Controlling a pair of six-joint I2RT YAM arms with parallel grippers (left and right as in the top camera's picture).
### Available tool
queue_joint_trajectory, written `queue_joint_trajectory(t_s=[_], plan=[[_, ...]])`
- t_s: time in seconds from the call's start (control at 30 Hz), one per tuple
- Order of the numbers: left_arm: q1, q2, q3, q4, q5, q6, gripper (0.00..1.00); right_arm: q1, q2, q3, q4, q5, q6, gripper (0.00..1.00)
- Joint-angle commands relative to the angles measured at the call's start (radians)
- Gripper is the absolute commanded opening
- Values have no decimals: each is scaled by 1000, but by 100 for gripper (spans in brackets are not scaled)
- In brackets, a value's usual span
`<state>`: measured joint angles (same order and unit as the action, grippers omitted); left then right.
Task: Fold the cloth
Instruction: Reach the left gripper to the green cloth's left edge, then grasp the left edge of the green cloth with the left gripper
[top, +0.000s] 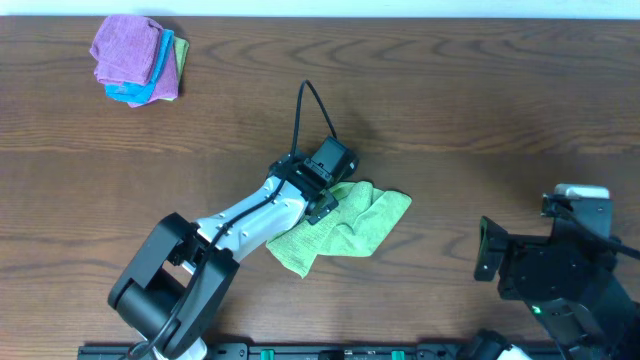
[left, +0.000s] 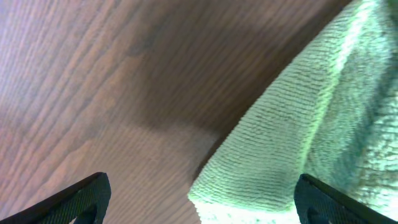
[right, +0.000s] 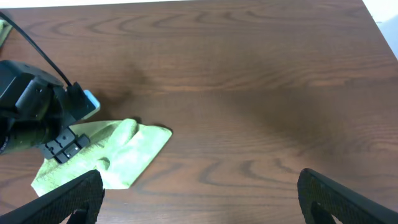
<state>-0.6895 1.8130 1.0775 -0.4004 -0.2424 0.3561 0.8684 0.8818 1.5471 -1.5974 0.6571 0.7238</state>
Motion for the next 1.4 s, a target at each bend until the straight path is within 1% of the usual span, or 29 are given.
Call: queue_joint_trajectory(t_s=[0.0, 0.47, 0.63, 0.73, 0.9, 1.07, 1.2, 1.23, 1.37], plan=[[-6, 15, 12, -12, 26, 3, 96, 9, 2, -5, 1, 4, 12, 99], [-11, 39, 11, 6, 21, 6, 95, 9, 2, -5, 1, 4, 12, 99], [-9, 56, 11, 31, -53, 8, 95, 9, 2, -5, 1, 3, 12, 99], [-9, 59, 11, 62, -130, 7, 95, 9, 2, -5, 2, -3, 12, 99], [-9, 59, 11, 107, -214, 7, 95, 9, 2, -5, 5, -3, 12, 99], [-4, 59, 11, 134, -222, 7, 95, 9, 2, -5, 5, -3, 12, 99], [27, 71, 11, 194, -232, 6, 96, 9, 2, -5, 5, -3, 12, 99], [33, 74, 11, 200, -232, 7, 99, 9, 2, -5, 5, -3, 12, 99], [40, 74, 11, 178, -204, 7, 100, 9, 2, -5, 5, -3, 12, 99]])
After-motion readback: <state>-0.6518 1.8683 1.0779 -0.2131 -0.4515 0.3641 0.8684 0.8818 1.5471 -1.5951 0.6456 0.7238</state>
